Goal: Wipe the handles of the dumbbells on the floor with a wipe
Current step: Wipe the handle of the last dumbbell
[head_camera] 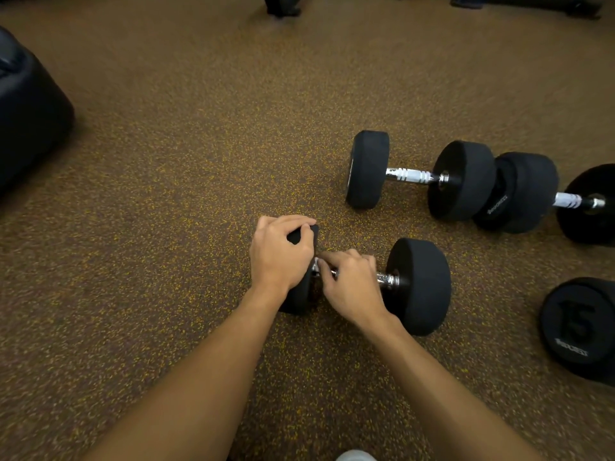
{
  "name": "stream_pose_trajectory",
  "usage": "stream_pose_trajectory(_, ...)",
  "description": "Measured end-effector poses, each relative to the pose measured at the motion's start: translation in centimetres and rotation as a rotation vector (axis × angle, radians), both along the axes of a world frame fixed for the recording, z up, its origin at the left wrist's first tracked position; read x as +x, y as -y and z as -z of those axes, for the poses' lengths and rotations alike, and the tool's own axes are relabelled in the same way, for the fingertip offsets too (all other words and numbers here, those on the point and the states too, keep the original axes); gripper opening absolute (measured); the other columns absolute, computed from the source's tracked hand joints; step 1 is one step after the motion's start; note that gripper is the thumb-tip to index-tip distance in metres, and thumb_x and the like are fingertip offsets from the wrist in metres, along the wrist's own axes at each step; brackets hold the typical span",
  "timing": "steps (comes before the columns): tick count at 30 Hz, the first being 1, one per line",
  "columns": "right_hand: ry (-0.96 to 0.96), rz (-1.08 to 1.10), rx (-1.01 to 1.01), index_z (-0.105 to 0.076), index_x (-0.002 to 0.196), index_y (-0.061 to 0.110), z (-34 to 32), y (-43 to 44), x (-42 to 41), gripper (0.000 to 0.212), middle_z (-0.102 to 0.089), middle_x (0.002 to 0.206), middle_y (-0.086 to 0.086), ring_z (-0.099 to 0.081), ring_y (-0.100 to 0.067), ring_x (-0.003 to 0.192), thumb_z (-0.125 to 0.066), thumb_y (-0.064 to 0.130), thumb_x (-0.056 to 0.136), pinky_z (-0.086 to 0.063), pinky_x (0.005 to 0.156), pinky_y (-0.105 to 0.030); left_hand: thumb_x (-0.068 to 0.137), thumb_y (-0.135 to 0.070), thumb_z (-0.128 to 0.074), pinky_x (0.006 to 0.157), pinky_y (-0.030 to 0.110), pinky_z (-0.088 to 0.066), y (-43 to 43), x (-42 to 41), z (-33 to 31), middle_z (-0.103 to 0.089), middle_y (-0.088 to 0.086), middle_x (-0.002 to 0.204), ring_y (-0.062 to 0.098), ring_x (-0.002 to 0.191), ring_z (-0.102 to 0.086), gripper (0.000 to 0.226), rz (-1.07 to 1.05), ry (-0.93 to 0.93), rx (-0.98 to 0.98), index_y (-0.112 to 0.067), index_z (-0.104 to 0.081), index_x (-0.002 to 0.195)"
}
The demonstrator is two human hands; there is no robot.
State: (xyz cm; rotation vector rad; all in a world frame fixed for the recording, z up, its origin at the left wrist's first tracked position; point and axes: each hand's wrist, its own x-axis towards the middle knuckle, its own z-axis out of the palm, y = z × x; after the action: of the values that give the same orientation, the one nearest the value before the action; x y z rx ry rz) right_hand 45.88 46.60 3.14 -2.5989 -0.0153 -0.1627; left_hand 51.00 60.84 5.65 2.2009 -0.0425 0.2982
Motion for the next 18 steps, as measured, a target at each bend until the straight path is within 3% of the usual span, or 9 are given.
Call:
stream_pose_trajectory(4, -0.286, 0.007, -0.016, -0.074, 0.103, 0.022, -1.6, 0.4, 1.9, 0.033, -0.072, 0.100, -0.005, -0.062, -0.034, 0.111, -0.045, 0.037, 0.111, -0.036, 0.104, -0.051, 0.094, -0.038, -0.056, 0.100, 0.036, -0.051, 0.1, 0.1, 0.0, -0.075, -0.029, 0.106, 0.007, 0.110, -0.053, 0.028, -0.002, 0.002, 0.006, -0.037, -0.083, 0.101)
stream_pose_trajectory(10, -0.210, -0.005, -0.013, -0.074, 0.124, 0.030, -1.8, 0.8, 1.4, 0.027, -0.075, 0.114, 0.001, -0.059, -0.026, 0.118, -0.054, 0.039, 0.107, -0.032, 0.109, -0.049, 0.095, -0.036, -0.057, 0.099, 0.031, -0.050, 0.0, 0.1, 0.2, -0.075, -0.028, 0.107, 0.008, 0.111, -0.054, 0.028, -0.004, 0.020, -0.003, -0.036, -0.084, 0.101)
stream_pose_trajectory(14, -0.370, -0.057, -0.045, -0.074, 0.114, 0.022, -2.2, 0.8, 2.5, 0.037, -0.073, 0.112, -0.011, -0.060, -0.038, 0.119, -0.042, 0.040, 0.112, -0.034, 0.111, -0.054, 0.097, -0.032, -0.061, 0.098, 0.027, -0.048, 0.0, 0.1, 0.1, -0.075, -0.028, 0.107, 0.007, 0.112, -0.054, 0.023, -0.002, 0.016, 0.006, -0.036, -0.084, 0.101)
stream_pose_trajectory(18, -0.288, -0.147, -0.145, -0.073, 0.116, 0.022, -2.3, 1.3, 2.4, 0.034, -0.072, 0.111, -0.010, -0.056, -0.032, 0.119, -0.045, 0.039, 0.111, -0.035, 0.106, -0.053, 0.097, -0.033, -0.059, 0.098, 0.028, -0.049, 0.0, 0.1, 0.2, -0.075, -0.027, 0.107, 0.007, 0.111, -0.053, 0.025, -0.002, 0.021, 0.004, -0.036, -0.083, 0.101)
